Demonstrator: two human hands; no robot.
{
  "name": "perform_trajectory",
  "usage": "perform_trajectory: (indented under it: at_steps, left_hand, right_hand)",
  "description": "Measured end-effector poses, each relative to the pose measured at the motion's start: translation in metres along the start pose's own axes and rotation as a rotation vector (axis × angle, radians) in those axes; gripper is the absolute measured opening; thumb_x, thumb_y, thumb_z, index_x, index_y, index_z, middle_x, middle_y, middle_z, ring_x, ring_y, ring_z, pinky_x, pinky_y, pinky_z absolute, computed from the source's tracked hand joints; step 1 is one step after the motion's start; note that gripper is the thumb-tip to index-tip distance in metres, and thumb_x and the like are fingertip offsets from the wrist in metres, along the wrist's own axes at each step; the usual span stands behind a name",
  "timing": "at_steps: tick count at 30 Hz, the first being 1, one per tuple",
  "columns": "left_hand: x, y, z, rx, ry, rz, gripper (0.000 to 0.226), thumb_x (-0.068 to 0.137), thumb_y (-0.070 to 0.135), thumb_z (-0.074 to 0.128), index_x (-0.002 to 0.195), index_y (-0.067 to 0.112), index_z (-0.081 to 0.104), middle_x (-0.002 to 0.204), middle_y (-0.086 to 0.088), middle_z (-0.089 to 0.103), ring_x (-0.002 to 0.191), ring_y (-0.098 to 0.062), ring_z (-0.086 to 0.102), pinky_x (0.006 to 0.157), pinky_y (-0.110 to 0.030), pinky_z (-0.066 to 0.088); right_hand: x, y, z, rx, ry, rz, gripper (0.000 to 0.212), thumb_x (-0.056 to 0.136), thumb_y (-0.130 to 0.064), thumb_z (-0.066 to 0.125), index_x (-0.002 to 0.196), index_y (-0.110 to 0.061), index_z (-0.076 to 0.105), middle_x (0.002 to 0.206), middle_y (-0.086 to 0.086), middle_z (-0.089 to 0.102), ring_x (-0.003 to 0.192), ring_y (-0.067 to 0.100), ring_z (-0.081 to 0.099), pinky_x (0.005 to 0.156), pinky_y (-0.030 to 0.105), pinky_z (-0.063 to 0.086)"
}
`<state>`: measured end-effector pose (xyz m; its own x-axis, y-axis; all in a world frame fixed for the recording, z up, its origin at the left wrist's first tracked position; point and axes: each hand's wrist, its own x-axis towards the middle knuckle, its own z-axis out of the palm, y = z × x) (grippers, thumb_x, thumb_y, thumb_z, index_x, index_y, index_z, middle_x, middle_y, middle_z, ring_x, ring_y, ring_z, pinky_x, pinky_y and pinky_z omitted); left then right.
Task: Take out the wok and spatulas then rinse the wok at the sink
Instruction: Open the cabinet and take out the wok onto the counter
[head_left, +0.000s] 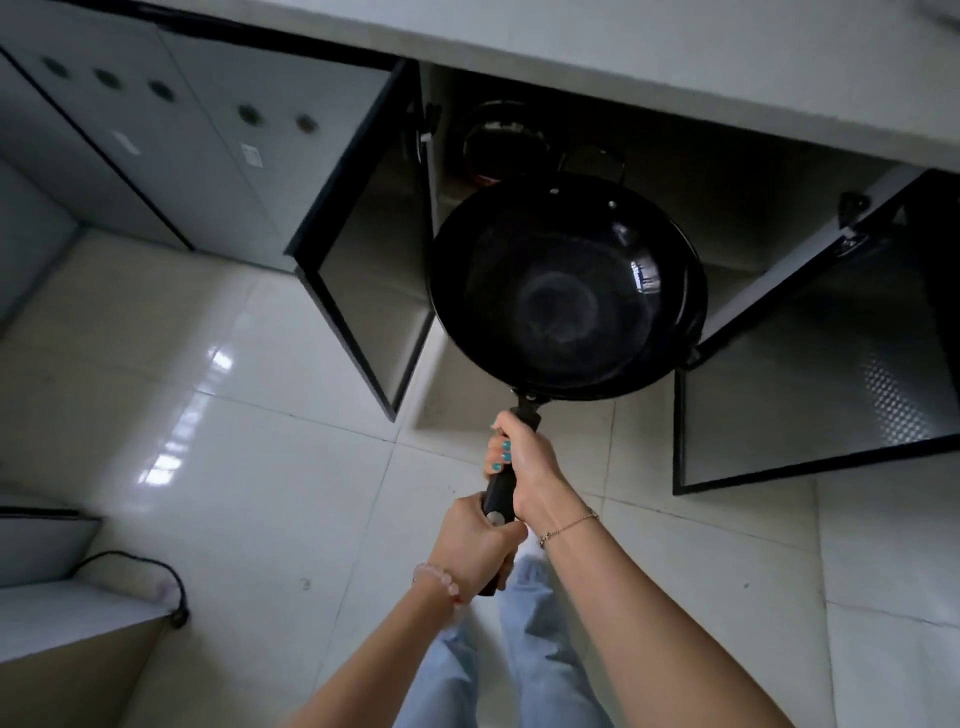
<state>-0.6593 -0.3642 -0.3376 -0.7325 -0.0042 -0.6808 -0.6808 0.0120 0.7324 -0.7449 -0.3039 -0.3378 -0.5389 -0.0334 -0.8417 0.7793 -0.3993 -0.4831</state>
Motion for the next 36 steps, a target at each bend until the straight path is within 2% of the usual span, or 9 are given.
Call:
perform_trajectory:
  at_steps: [7, 12, 21, 26, 36]
  left_hand:
    - [-0.070, 0.008, -0.017, -0.064, 0.013, 0.039, 0.009, 0.066, 0.000, 0.051, 0.067, 0.007, 0.045, 0.039, 0.000, 0.047, 0.032, -0.017, 0.043, 0.036, -0.022, 0.038]
    - [-0.087, 0.035, -0.017, -0.080, 0.021, 0.116, 0.008, 0.066, -0.001, 0.050, 0.065, 0.006, 0.045, 0.040, -0.003, 0.047, 0.032, -0.018, 0.042, 0.037, -0.025, 0.039]
    - [-0.080, 0.118, -0.005, -0.047, -0.025, 0.295, 0.008, 0.064, 0.005, 0.053, 0.065, 0.008, 0.046, 0.042, -0.002, 0.048, 0.035, -0.017, 0.044, 0.039, -0.025, 0.040]
    - [-0.059, 0.159, 0.013, -0.003, -0.075, 0.362, 0.008, 0.064, 0.007, 0.055, 0.069, 0.009, 0.049, 0.042, 0.000, 0.050, 0.035, -0.016, 0.046, 0.039, -0.026, 0.042]
    - [0.032, 0.245, 0.111, 0.035, -0.160, 0.392, 0.008, 0.065, 0.008, 0.056, 0.070, 0.009, 0.050, 0.039, 0.003, 0.052, 0.032, -0.013, 0.047, 0.038, -0.023, 0.041]
  right_hand:
    - [-0.067, 0.014, 0.018, -0.044, -0.039, 0.013, 0.036, 0.081, -0.007, 0.055, 0.050, -0.016, 0.039, 0.036, -0.007, 0.034, 0.029, 0.007, 0.028, 0.034, 0.016, 0.029]
    - [-0.097, -0.010, 0.030, -0.080, -0.077, -0.054, 0.036, 0.081, -0.007, 0.055, 0.050, -0.015, 0.039, 0.036, -0.007, 0.034, 0.030, 0.007, 0.028, 0.036, 0.017, 0.029]
    - [-0.122, -0.095, 0.051, -0.022, -0.160, -0.252, 0.043, 0.081, -0.005, 0.051, 0.043, -0.018, 0.035, 0.034, -0.008, 0.032, 0.028, 0.006, 0.027, 0.033, 0.013, 0.025]
    - [-0.125, -0.147, 0.045, 0.007, -0.171, -0.319, 0.037, 0.080, -0.004, 0.051, 0.050, -0.016, 0.034, 0.035, -0.007, 0.032, 0.028, 0.006, 0.027, 0.034, 0.013, 0.027]
    - [-0.080, -0.284, -0.012, 0.031, -0.136, -0.346, 0.033, 0.082, -0.004, 0.052, 0.053, -0.014, 0.038, 0.036, -0.005, 0.034, 0.029, 0.006, 0.029, 0.034, 0.016, 0.028]
